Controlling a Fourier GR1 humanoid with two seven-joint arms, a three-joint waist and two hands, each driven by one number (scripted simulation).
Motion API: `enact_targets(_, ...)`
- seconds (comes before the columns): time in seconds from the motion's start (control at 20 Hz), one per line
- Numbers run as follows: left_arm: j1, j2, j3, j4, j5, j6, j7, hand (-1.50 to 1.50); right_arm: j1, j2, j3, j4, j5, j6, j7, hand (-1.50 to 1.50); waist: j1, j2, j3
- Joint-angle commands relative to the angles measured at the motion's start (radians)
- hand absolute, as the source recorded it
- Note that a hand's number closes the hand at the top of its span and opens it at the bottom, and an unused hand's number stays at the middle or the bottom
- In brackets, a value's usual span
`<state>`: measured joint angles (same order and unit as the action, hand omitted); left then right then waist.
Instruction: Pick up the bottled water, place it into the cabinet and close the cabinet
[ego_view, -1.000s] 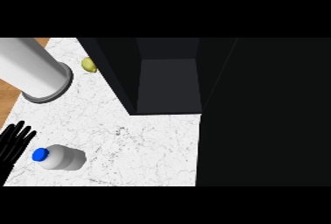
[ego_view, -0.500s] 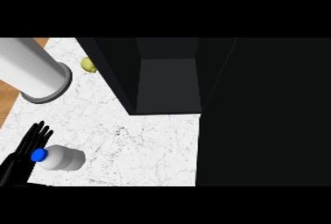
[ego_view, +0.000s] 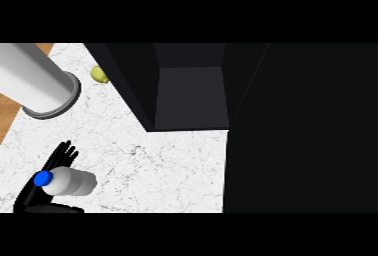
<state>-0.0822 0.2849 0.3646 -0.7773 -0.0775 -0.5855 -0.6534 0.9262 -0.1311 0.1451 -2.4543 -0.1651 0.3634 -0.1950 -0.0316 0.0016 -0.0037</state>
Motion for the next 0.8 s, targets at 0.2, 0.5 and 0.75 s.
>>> enact_targets(0.2,-0.047,-0.022,-0.05,0.174,0.003,-0.111,-0.169,-1.5,0.074,-0.024,-0.046,-0.131,-0.11,0.011,0.035,-1.5,0.004,0.001,0.0)
enact_targets(0.5,-0.112,-0.066,-0.049,0.296,0.019,-0.046,-0.228,1.5,0.06,-0.005,0.001,-0.107,-0.044,0.01,0.015,-1.5,-0.001,0.004,-0.002)
enact_targets(0.75,-0.121,-0.054,-0.045,0.313,0.066,-0.107,-0.218,1.5,0.123,-0.009,-0.005,-0.114,-0.029,0.034,-0.029,-1.5,-0.004,-0.002,0.0)
